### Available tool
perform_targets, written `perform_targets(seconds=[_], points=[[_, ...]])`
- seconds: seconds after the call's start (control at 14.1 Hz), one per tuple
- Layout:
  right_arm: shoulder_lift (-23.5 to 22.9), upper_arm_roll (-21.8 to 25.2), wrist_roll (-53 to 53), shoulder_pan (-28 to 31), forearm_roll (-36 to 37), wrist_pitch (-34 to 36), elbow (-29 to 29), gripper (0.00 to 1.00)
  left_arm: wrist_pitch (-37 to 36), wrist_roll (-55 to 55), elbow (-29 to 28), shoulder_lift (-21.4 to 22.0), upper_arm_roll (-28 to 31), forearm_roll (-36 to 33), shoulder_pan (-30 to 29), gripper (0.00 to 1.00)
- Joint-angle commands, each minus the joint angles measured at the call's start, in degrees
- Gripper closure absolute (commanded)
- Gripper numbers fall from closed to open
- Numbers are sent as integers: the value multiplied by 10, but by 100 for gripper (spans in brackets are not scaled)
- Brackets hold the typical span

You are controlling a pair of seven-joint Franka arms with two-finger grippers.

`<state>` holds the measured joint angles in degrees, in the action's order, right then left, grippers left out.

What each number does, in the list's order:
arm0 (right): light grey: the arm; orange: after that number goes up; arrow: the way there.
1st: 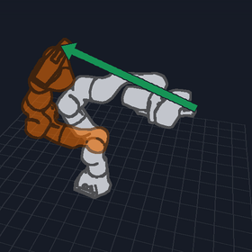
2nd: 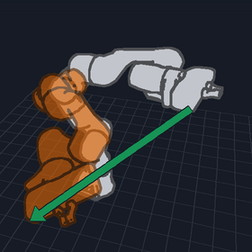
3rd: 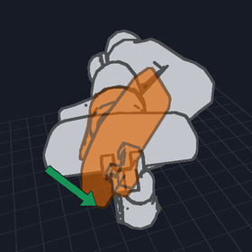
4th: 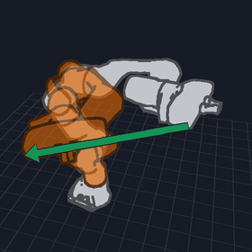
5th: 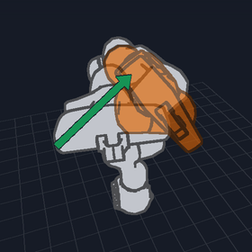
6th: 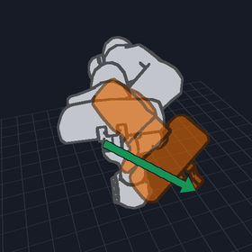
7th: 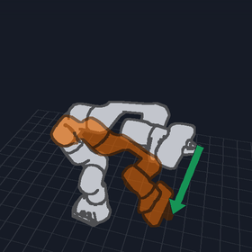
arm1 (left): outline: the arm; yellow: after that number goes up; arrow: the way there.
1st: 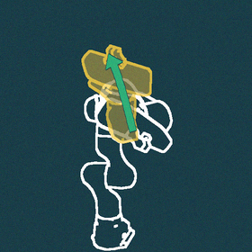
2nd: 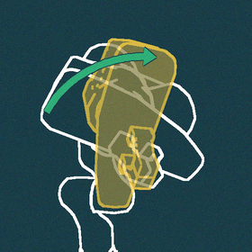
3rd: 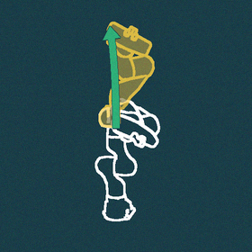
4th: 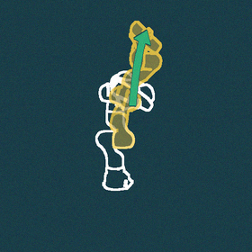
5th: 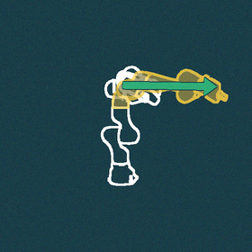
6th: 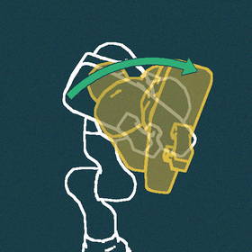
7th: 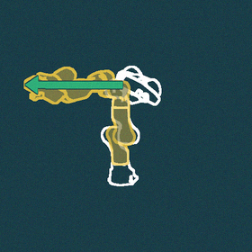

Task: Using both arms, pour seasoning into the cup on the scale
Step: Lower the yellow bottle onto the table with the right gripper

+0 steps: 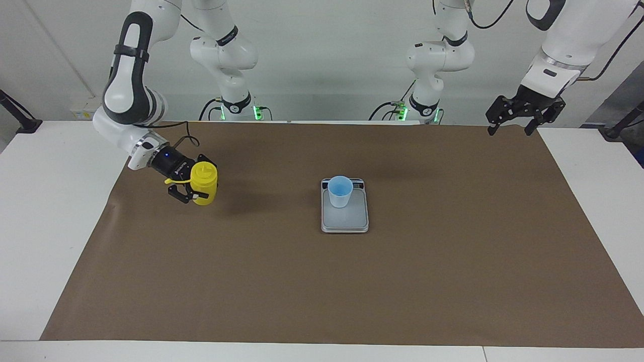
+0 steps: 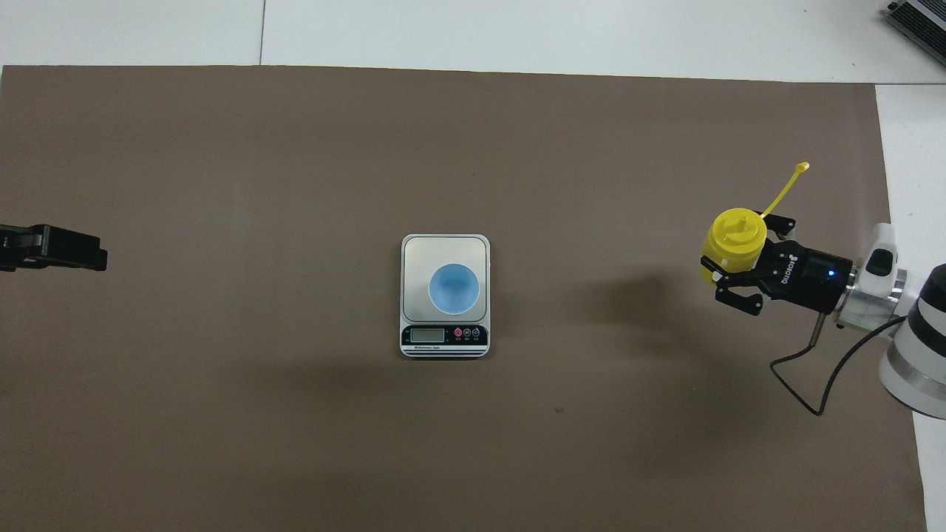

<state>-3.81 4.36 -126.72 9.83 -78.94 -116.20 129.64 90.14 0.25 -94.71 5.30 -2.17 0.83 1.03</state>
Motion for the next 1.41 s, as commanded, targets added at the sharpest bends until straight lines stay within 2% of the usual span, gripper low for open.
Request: perform_targets(seconds=[0.0, 0.21, 0.42, 0.49, 0.57, 0.71, 0.78, 1.34], points=[[-29, -1, -57, -2, -55, -3, 1, 100, -8, 6, -5, 9, -6, 3, -9, 0], [-89, -1, -105, 4, -111, 42, -1, 100, -8, 6, -5, 9, -6, 3, -9, 0], [-97, -1, -133, 4, -120, 47, 1, 100, -8, 6, -5, 9, -6, 3, -9, 0], [-97, -1, -132, 4, -120, 48, 1, 97, -8, 6, -5, 9, -6, 3, -9, 0], [-97, -1, -132, 4, -120, 47, 2, 79, -8, 6, -5, 9, -6, 3, -9, 0], [-96, -1, -132, 4, -120, 48, 3, 19, -8, 6, -5, 9, -6, 3, -9, 0], [-96, -1, -132, 5, -120, 48, 3, 0, -8, 6, -5, 9, -6, 3, -9, 0], [-95, 0, -130, 28, -98, 57, 4, 0, -8, 6, -5, 9, -6, 3, -9, 0]])
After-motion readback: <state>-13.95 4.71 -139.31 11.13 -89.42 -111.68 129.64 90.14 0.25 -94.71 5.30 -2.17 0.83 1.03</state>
